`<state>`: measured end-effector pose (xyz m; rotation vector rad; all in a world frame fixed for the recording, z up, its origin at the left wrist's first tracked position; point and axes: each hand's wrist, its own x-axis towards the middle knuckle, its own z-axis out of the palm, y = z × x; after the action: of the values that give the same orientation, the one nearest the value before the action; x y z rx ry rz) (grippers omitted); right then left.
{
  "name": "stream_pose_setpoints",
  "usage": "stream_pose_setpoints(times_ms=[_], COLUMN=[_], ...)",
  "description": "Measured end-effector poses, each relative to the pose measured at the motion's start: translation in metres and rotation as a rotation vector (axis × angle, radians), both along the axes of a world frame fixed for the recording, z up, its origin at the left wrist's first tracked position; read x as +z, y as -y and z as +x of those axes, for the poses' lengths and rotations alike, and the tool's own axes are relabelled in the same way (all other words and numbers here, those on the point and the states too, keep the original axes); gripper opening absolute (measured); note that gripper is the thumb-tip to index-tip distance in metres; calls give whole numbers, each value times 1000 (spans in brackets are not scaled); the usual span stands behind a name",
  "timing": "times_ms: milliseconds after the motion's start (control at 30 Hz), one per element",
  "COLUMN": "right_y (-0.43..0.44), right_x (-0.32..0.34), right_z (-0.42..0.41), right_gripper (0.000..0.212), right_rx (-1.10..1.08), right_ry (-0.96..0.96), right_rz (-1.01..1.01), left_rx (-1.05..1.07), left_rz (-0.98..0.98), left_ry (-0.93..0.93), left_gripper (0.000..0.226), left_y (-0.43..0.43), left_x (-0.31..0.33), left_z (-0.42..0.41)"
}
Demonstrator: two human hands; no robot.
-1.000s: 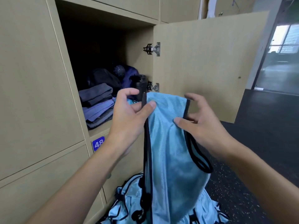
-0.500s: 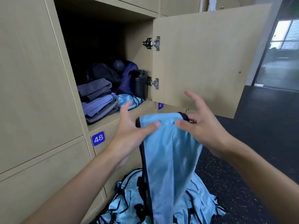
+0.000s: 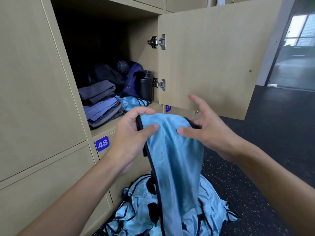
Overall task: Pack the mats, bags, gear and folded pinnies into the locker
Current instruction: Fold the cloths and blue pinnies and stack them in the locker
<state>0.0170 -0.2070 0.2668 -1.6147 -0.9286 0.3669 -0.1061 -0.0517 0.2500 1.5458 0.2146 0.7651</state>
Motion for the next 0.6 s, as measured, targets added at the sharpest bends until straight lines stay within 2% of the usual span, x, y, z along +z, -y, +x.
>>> stream_pose_setpoints(times_ms=[67,167,267,400,500,600], right_y=[-2,-4,-5,-7,-7,-11], right_x=[-2,-3,-2,-5,-13,-23], right_z=[-3,-7,-10,-11,-12,-16], right_gripper=[86,80,78,80,92,96], right_rx=[9,4,6,-3,10,59], right_ry=[11,46,74,27,-76,-148], right_rz=[-3,57,73,61,37,24], left_rx=[-34,-152,-125,2,118,138], left_rz=[40,162,204,20,-71,-91], left_ry=[-32,-183,-223,-160,-92,-26], left_gripper=[37,51,44,17,12,9], left_y=[0,13,18,16,8,0], left_x=[-3,-10,-14,-6,5,17], left_z=[-3,-6,0,3,3,-1])
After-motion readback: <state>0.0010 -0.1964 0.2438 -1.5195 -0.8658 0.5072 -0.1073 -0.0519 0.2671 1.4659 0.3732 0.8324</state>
